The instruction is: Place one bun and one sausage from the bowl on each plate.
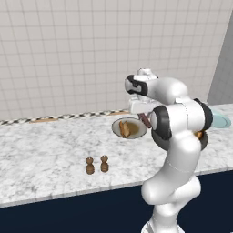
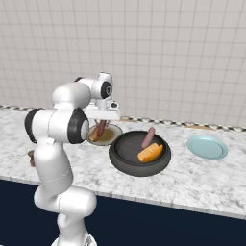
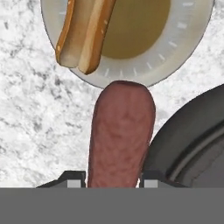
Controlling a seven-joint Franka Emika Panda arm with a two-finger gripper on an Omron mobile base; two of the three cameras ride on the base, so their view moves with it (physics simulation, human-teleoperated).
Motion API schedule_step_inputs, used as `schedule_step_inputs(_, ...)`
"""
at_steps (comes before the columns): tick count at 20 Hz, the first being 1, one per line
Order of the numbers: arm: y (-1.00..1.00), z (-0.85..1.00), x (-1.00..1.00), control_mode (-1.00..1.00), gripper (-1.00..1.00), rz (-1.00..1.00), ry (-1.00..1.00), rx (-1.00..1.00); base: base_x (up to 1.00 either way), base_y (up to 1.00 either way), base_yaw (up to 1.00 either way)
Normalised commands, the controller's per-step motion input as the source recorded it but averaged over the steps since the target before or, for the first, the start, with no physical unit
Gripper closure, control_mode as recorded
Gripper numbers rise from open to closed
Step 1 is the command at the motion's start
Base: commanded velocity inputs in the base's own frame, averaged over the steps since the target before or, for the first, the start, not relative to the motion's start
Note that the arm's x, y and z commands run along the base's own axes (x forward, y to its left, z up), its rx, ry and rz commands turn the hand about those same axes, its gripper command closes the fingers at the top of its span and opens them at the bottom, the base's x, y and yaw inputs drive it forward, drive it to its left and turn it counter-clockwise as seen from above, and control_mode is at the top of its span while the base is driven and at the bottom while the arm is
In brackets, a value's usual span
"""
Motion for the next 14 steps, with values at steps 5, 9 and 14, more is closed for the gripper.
schedule_step_inputs(5,0.05,-0.42,0.66,-1.0,1.0,0.02,0.0,0.02,0.0,0.0,0.0)
schedule_step_inputs(9,0.04,-0.37,0.58,-1.0,1.0,0.0,0.0,0.0,0.0,0.0,0.0)
schedule_step_inputs(14,0.01,-0.5,0.19,-1.0,1.0,0.0,0.02,0.0,0.0,0.0,0.0)
